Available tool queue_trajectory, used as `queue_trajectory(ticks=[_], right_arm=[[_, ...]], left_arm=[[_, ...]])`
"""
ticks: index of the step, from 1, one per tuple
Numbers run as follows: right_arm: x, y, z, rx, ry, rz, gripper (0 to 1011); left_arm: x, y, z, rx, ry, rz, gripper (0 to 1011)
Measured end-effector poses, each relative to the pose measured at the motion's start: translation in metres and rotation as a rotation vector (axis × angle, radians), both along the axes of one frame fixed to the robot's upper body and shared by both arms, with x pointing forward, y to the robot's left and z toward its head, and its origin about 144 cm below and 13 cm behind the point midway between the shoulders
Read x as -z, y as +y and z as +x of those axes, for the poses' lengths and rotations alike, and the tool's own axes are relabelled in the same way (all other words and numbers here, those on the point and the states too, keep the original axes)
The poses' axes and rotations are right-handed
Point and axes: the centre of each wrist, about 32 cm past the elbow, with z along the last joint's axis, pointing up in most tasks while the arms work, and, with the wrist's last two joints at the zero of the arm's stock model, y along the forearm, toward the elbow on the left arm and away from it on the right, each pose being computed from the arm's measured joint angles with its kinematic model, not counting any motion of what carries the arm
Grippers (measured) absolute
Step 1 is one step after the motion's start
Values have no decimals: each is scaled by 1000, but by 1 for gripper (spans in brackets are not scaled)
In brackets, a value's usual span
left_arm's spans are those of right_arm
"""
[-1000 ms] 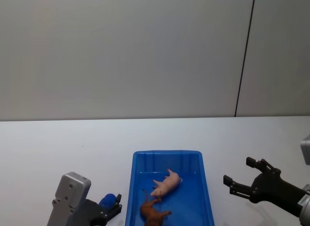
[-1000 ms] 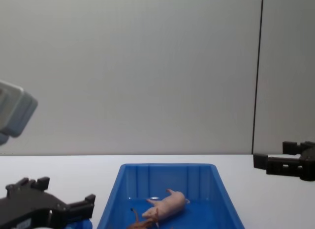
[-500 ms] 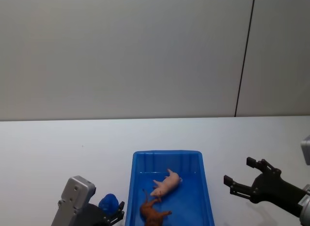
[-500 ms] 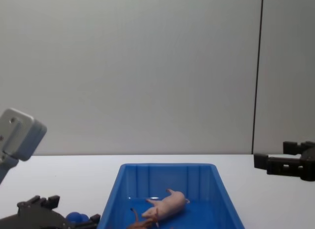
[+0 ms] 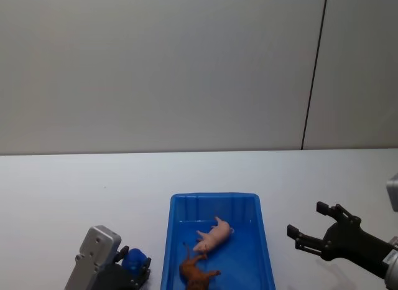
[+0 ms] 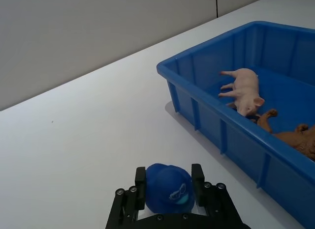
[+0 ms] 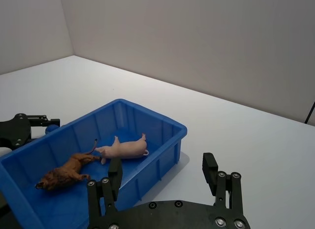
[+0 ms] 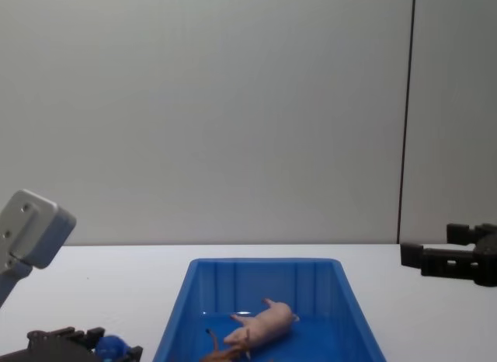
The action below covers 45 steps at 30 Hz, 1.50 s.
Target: Pick up the two dolls from the table and place them into the box.
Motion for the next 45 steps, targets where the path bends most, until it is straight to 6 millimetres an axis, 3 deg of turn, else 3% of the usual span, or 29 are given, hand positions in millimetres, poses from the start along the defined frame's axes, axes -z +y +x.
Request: queue_trajectory(ticks=[4, 6, 9, 18, 31, 35, 36, 43, 45], right_arm=[[0, 0, 0, 0, 0, 0, 1001], [0, 0, 0, 0, 0, 0, 1001], [0, 0, 0, 0, 0, 0, 1001], [0, 0, 0, 0, 0, 0, 1001], [0, 0, 0, 0, 0, 0, 1001], [0, 0, 0, 0, 0, 0, 1001], [0, 0, 0, 0, 0, 0, 1001], [0, 0, 0, 0, 0, 0, 1001], [0, 0, 0, 0, 0, 0, 1001]], left_arm=[[-2, 2, 3, 2, -5, 4, 461], [-3, 2, 4, 1, -9, 6, 443], [-7, 3, 6, 4, -24, 9, 305], [-31, -1, 17, 35, -106, 13, 237], [-70, -37, 40, 173, -247, -15, 167], [-77, -53, 47, 234, -272, -32, 238], [-77, -56, 48, 243, -274, -34, 307], [-81, -76, 56, 316, -289, -58, 492], [-82, -83, 58, 341, -296, -68, 589]])
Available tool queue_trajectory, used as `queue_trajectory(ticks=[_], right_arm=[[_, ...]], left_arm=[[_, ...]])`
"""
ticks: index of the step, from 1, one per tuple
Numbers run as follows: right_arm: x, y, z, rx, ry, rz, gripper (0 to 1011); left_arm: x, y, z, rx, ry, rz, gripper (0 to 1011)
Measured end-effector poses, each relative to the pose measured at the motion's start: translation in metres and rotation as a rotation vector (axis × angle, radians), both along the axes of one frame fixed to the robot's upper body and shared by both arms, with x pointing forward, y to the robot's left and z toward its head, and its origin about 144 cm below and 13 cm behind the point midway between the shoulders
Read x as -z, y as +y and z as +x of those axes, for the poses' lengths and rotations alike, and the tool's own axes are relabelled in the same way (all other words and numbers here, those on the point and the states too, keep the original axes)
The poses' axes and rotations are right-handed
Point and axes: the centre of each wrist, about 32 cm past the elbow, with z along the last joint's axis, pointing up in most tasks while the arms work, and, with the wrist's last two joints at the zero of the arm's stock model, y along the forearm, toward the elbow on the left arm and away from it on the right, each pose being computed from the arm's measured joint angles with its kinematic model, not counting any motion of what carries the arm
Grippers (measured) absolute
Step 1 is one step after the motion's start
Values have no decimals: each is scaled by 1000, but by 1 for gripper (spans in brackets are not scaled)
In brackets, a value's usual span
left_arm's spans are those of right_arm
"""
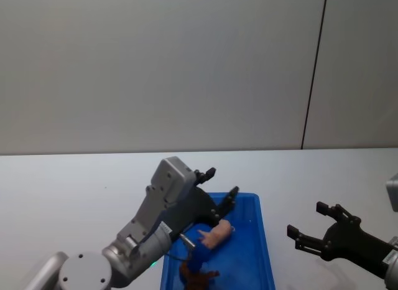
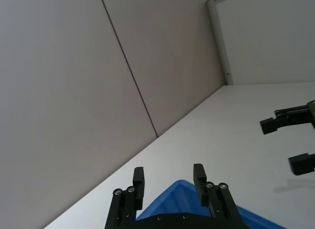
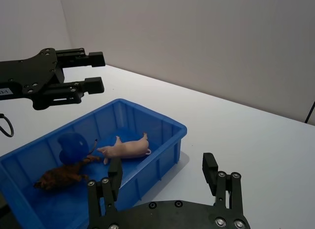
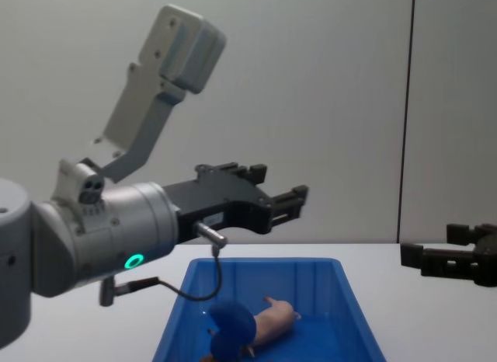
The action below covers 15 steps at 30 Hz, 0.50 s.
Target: Pick up the two dolls from the table and place them into the box.
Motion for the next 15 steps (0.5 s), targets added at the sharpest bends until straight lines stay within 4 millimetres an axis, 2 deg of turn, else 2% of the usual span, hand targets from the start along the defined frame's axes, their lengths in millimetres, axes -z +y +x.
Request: queue_trajectory(ticks=[11, 15], right_arm=[[0, 0, 0, 0, 0, 0, 1001], [0, 0, 0, 0, 0, 0, 1001]], left_arm=[[-3, -3, 1, 35, -23, -20, 938], [-4, -2, 1, 40, -31, -27, 1002]])
